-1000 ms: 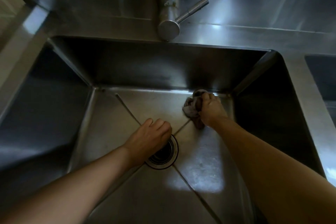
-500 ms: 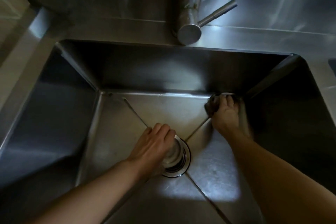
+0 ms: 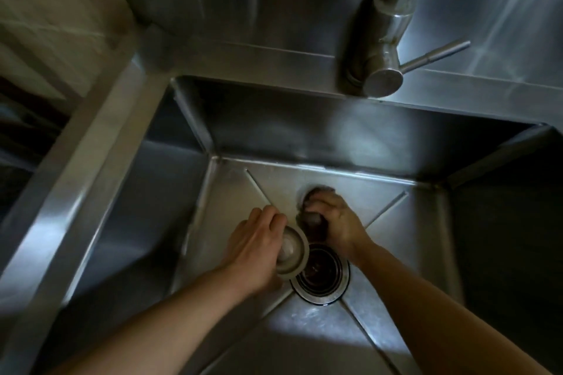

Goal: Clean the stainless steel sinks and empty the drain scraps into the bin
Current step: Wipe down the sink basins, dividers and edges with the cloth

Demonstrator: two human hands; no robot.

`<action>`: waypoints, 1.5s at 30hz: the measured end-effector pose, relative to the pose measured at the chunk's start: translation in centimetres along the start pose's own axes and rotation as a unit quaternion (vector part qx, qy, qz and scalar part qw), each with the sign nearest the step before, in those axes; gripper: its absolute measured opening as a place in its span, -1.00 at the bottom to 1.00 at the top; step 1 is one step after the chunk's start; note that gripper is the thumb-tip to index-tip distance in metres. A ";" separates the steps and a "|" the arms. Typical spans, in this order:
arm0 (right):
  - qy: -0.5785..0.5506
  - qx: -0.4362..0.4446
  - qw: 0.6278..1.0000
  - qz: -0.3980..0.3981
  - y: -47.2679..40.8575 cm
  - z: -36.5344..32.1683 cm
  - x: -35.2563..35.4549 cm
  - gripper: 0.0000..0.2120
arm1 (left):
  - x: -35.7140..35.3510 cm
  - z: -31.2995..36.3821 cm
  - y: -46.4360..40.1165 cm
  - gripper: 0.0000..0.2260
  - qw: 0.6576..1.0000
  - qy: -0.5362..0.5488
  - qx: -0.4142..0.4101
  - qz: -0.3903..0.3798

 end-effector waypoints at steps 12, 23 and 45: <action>0.083 0.083 0.989 -0.088 -9.0 -8.8 0.5 -0.50 | 3.8 -4.7 1.4 -0.24 0.985 -0.014 0.164 0.045; 0.076 0.100 0.988 -0.095 1.0 -4.8 -1.3 -0.46 | 3.9 -5.7 2.3 -0.18 0.973 0.031 0.227 0.030; 0.221 0.229 0.939 -0.129 -10.3 -9.5 -3.9 -0.61 | 4.7 -7.9 0.5 -0.34 0.956 0.044 0.282 0.072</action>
Point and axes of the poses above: each hand's wrist, its own y-axis away from the middle knuckle, its own x-axis out of the back of the hand, z = x × y, the point moved 3 cm from there along -y, towards the middle knuckle, and after that the axes turned 2 degrees about x, right-handed, at the moved point
